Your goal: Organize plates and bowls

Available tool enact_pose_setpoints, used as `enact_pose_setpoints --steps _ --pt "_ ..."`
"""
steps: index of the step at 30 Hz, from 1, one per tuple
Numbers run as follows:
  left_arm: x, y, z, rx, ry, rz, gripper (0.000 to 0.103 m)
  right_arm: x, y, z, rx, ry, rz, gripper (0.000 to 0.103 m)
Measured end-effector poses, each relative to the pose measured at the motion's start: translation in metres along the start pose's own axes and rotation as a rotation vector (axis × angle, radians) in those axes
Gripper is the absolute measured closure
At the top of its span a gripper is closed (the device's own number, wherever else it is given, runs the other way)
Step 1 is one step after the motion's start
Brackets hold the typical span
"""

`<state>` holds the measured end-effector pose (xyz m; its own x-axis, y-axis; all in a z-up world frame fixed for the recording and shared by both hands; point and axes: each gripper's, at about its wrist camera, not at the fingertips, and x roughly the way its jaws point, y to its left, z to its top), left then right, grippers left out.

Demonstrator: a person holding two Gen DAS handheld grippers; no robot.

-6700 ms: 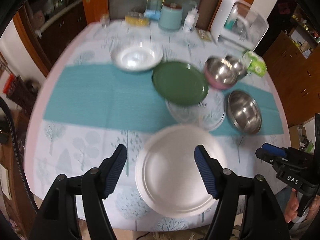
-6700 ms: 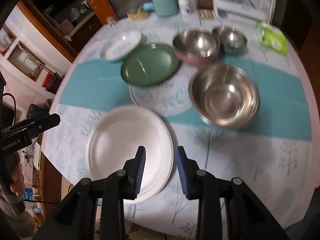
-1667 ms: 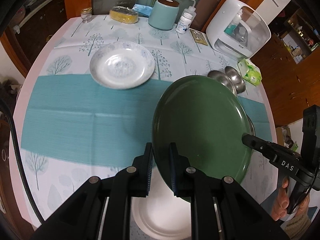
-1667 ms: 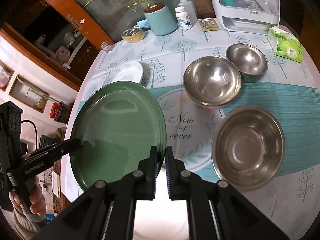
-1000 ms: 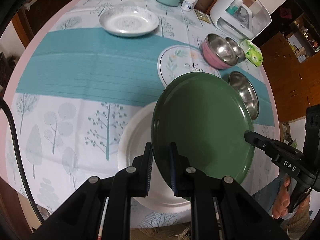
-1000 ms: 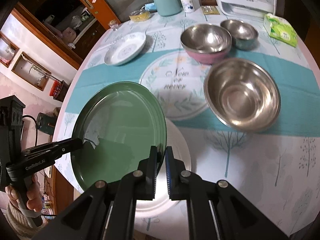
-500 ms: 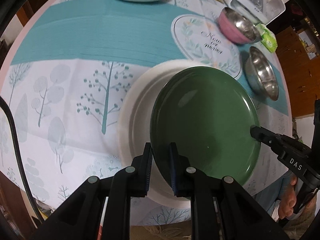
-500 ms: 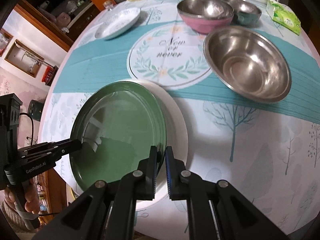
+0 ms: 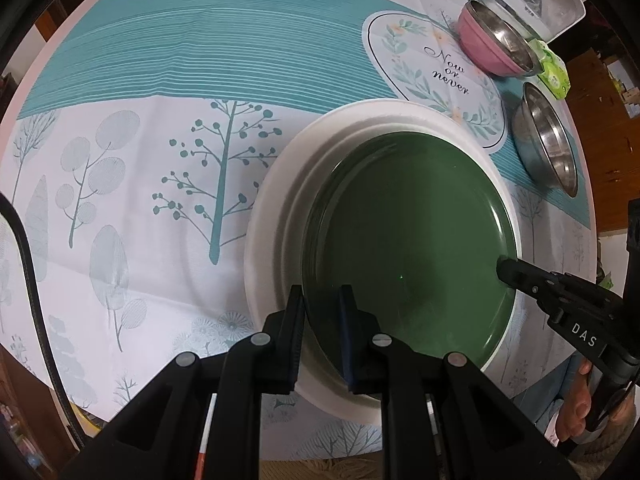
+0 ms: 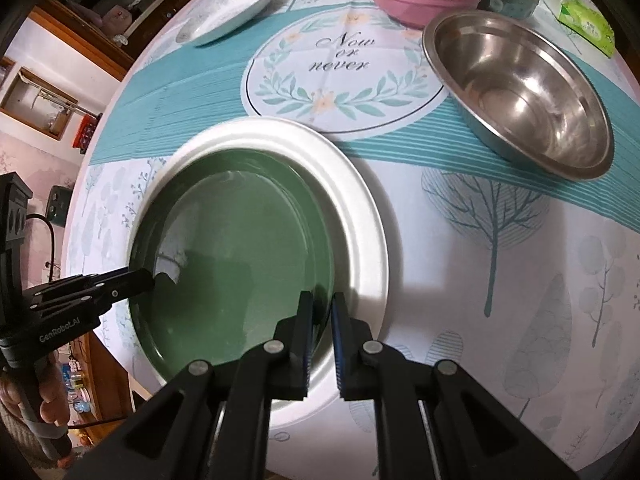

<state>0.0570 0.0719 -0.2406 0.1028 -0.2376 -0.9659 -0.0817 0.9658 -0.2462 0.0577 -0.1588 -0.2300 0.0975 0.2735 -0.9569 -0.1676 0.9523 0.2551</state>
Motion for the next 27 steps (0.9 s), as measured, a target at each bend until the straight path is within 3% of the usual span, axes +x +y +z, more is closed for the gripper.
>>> enact_pose_setpoints --steps 9,13,20,27 --pt "0.002 0.004 0.002 -0.027 0.01 -0.039 0.085 0.003 0.005 0.002 -0.019 0.011 -0.012 0.091" --pt "0.0 0.001 0.002 -0.021 0.011 -0.042 0.078 0.004 0.008 0.003 -0.021 0.015 -0.02 0.091" --pt "-0.022 -0.009 0.003 0.03 -0.061 -0.006 0.05 0.003 0.012 0.004 -0.036 0.027 -0.034 0.09" --pt "-0.039 -0.017 0.005 0.051 -0.109 -0.003 0.044 -0.009 0.015 0.005 -0.054 0.003 -0.048 0.088"
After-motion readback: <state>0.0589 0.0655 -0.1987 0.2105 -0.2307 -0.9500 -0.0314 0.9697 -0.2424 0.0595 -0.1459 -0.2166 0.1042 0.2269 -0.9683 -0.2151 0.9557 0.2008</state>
